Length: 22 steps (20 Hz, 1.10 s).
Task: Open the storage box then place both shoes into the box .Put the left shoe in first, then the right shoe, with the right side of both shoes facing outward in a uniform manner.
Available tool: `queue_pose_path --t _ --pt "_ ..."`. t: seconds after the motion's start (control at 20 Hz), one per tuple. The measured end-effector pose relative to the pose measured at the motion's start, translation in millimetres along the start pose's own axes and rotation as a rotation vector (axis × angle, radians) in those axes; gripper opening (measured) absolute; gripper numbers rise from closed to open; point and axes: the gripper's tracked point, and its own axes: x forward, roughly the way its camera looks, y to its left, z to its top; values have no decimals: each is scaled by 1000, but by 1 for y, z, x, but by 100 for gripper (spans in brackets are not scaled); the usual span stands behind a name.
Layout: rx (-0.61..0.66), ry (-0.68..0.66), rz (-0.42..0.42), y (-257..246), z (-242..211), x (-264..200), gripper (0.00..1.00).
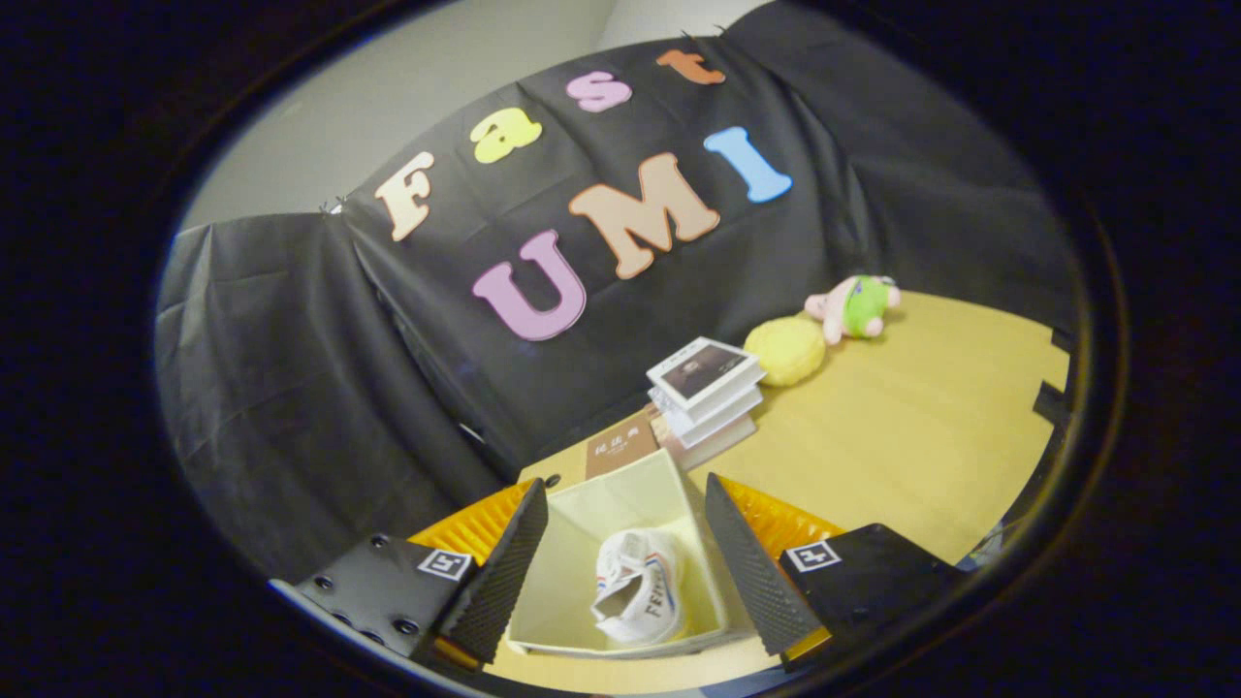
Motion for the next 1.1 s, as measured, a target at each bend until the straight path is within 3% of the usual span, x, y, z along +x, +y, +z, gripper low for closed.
queue_pose_path --t 0.35,0.55,0.95,1.1 --pt "-284 -201 -91 -97 26 -4 100" --pt "-436 -279 -2 -118 23 -18 100" --pt "-427 -313 36 -155 1 -22 100" --pt "-414 -284 6 -172 -7 -15 100"
